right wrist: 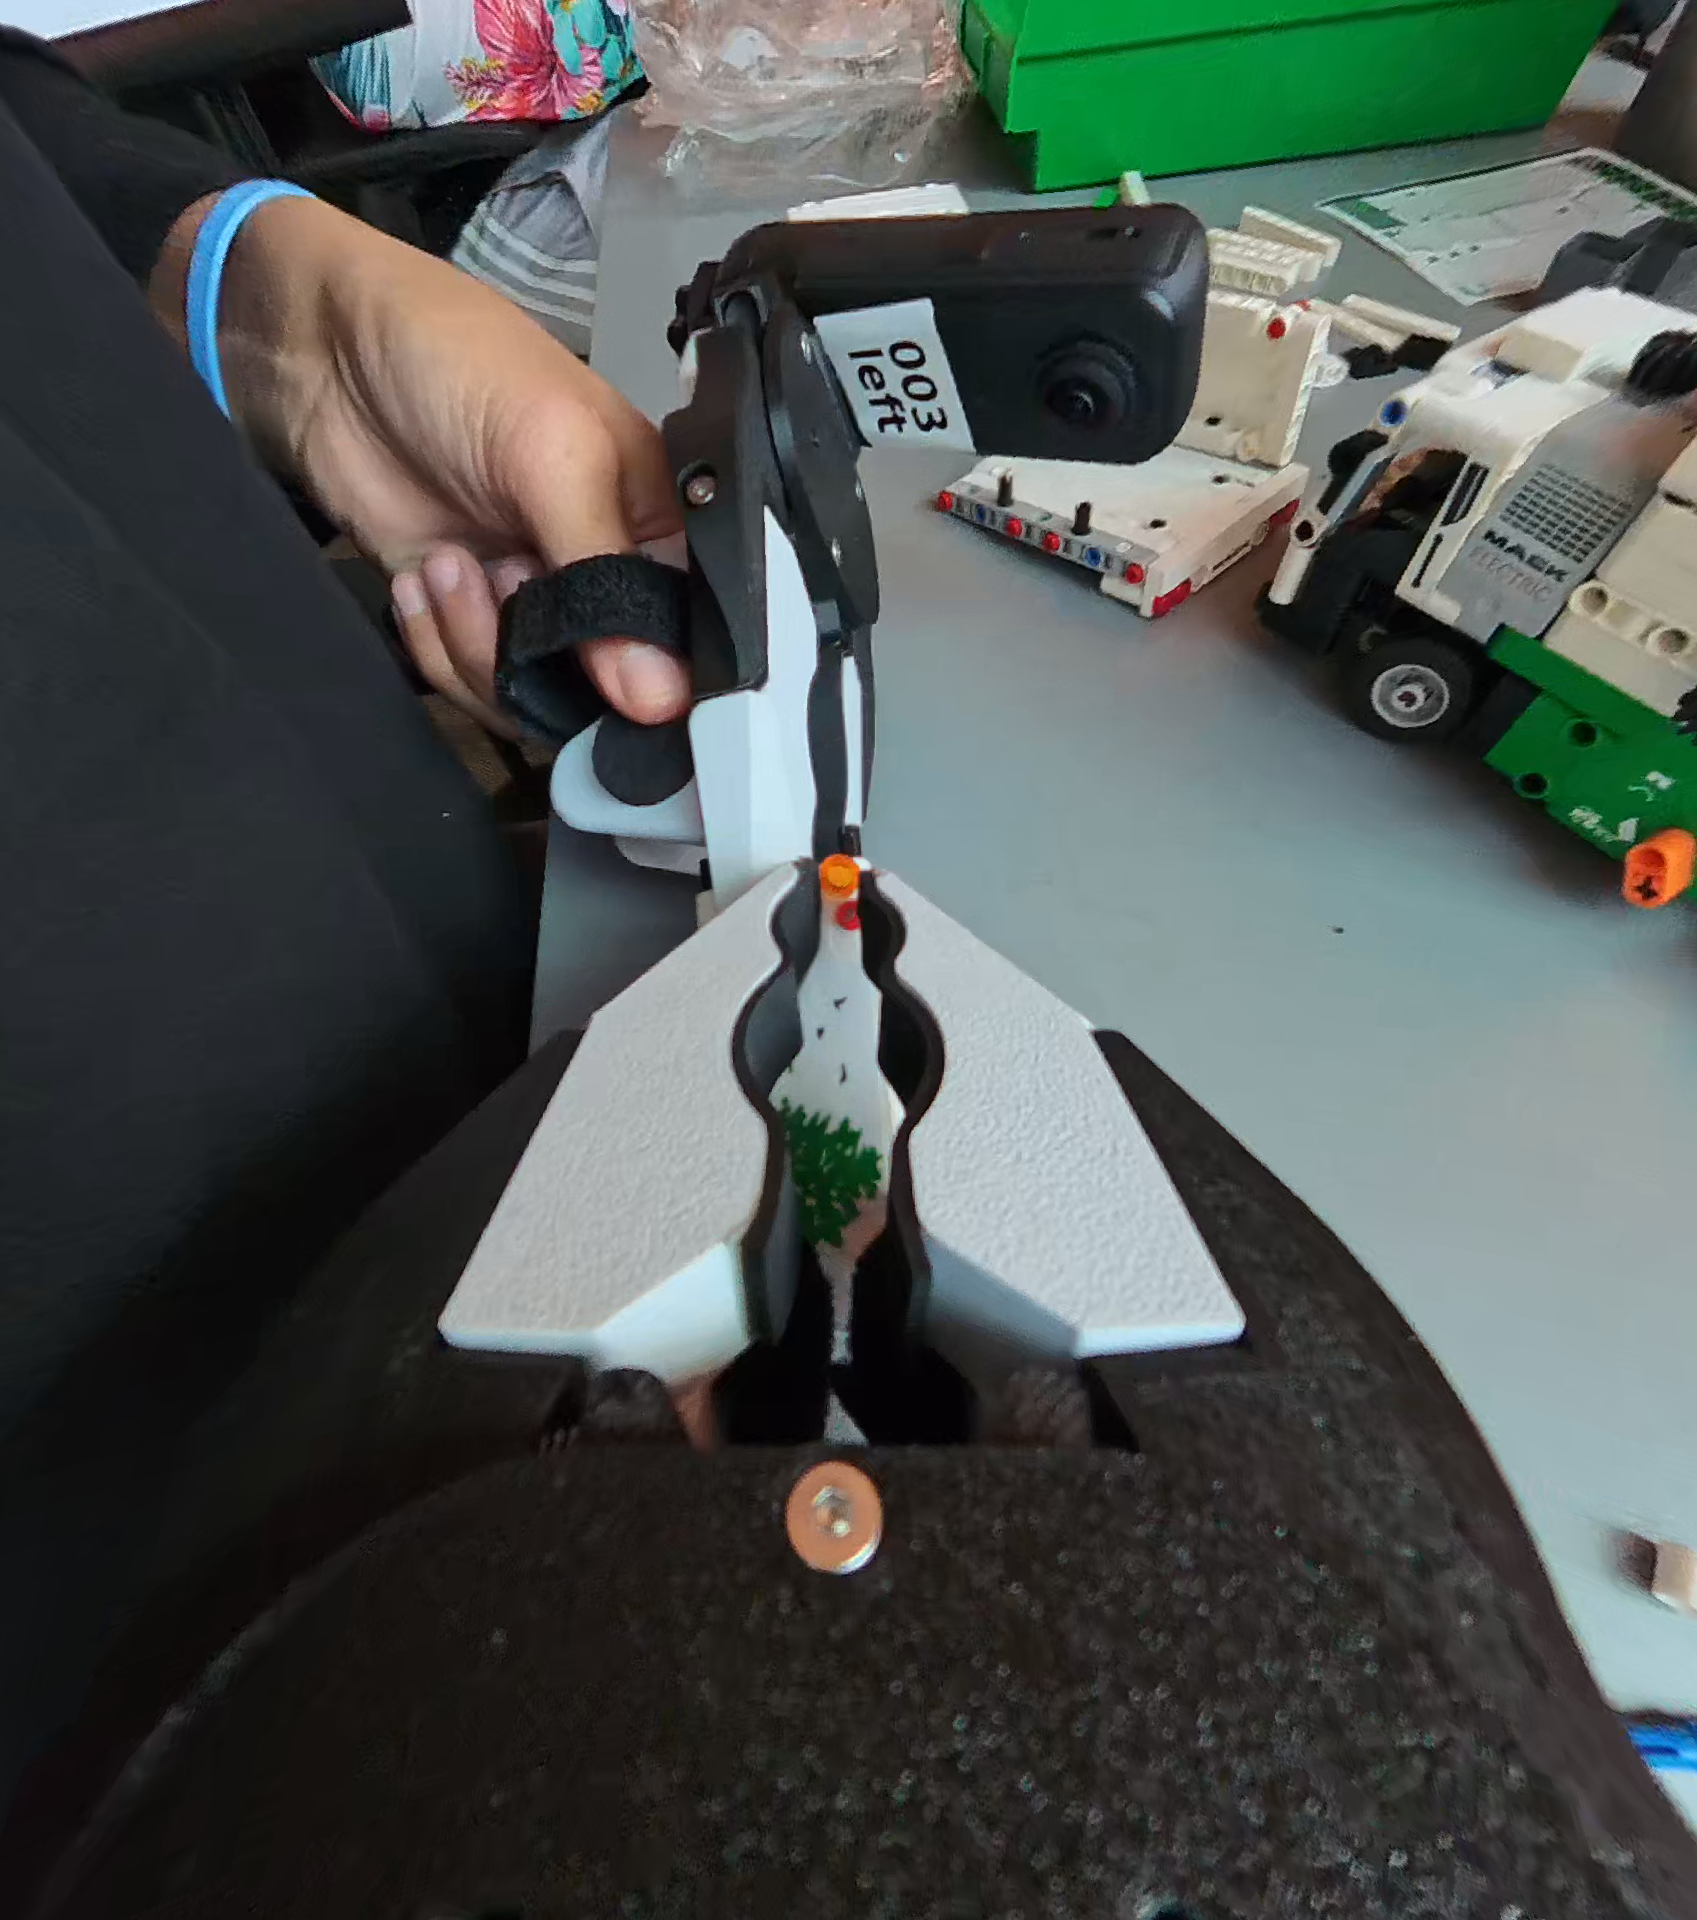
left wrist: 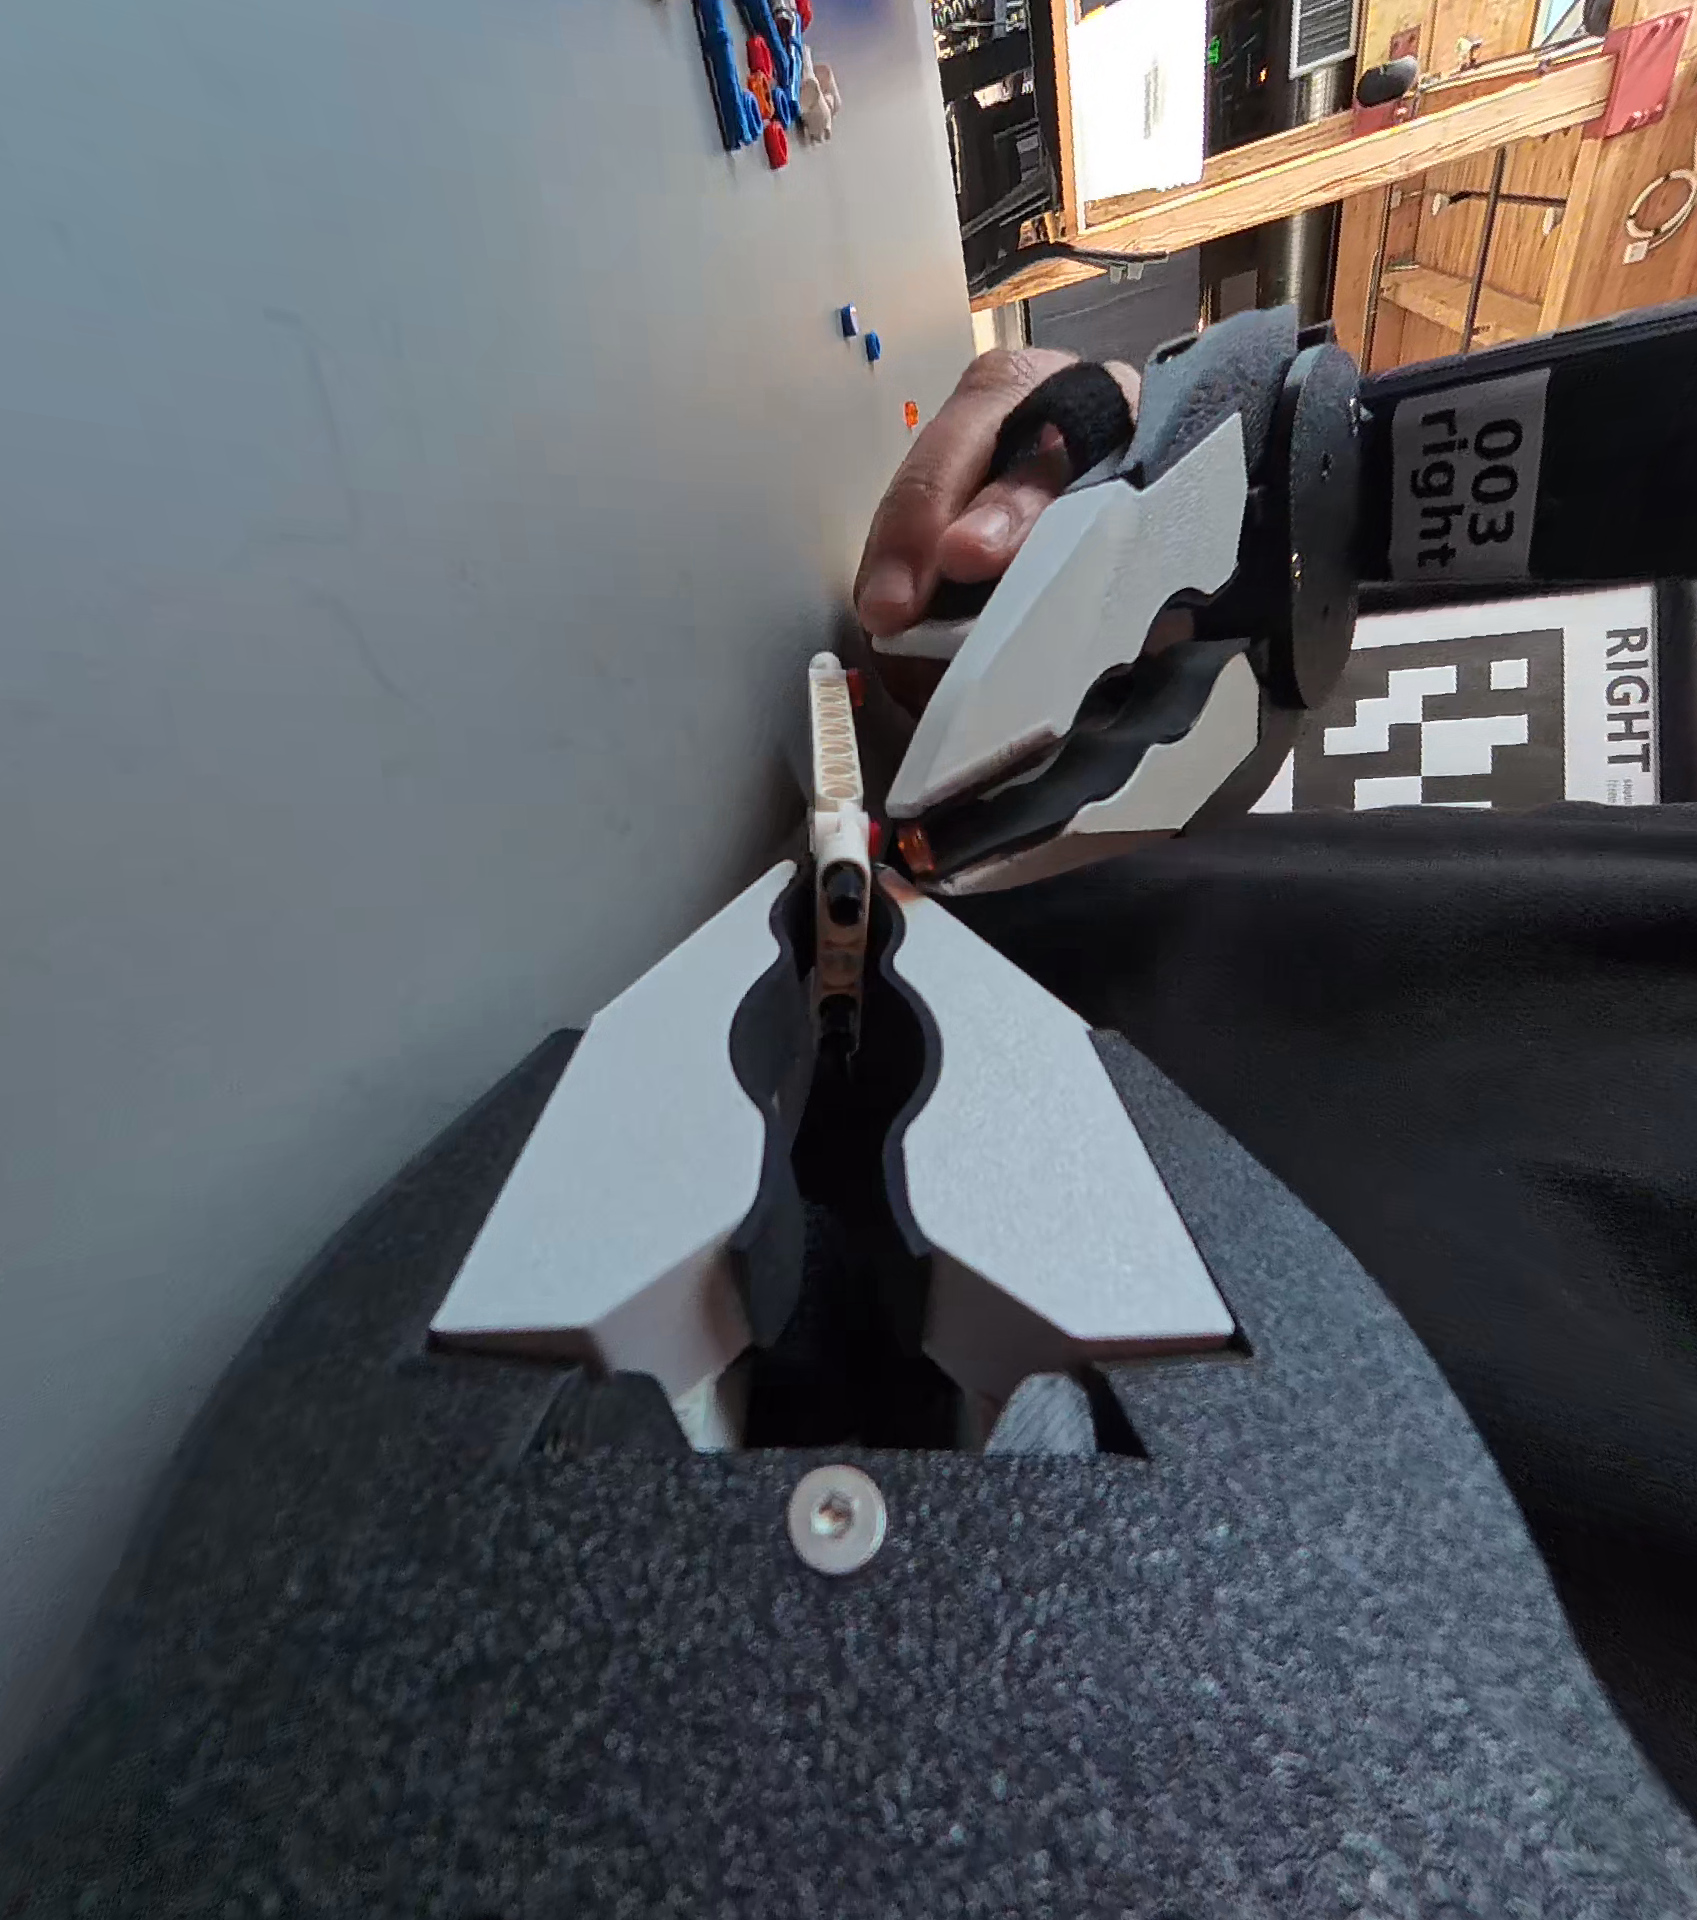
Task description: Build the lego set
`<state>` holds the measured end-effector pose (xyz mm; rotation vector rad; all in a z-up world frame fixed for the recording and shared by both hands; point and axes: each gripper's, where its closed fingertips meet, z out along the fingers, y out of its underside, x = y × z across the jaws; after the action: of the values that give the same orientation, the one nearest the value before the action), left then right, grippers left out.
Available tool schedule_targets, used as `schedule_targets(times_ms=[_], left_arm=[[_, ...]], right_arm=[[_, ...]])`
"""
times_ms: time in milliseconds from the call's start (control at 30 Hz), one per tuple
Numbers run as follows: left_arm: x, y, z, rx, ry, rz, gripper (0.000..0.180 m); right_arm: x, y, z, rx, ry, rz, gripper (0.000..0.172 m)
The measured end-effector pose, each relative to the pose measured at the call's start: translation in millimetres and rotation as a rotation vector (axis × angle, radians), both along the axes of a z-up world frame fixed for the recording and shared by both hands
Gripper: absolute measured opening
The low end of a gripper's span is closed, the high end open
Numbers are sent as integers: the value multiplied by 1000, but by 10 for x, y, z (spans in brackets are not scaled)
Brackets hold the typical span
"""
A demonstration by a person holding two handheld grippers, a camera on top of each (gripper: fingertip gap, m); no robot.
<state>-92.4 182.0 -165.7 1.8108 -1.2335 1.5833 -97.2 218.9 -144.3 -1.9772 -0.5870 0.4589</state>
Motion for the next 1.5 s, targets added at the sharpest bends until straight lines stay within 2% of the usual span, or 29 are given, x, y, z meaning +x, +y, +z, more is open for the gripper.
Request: schedule_targets(times_ms=[300, 667, 1500], left_arm=[[-7, -9, -41, -29, 44, -9, 5], [8, 1, -39, -24, 39, 2, 4], [2, -14, -33, -23, 37, -4, 4]], right_arm=[[43, -28, -117, -102, 21, 41, 6], [24, -31, -87, -144, 28, 157, 6], [3, -24, -70, -191, 115, 176, 10]])
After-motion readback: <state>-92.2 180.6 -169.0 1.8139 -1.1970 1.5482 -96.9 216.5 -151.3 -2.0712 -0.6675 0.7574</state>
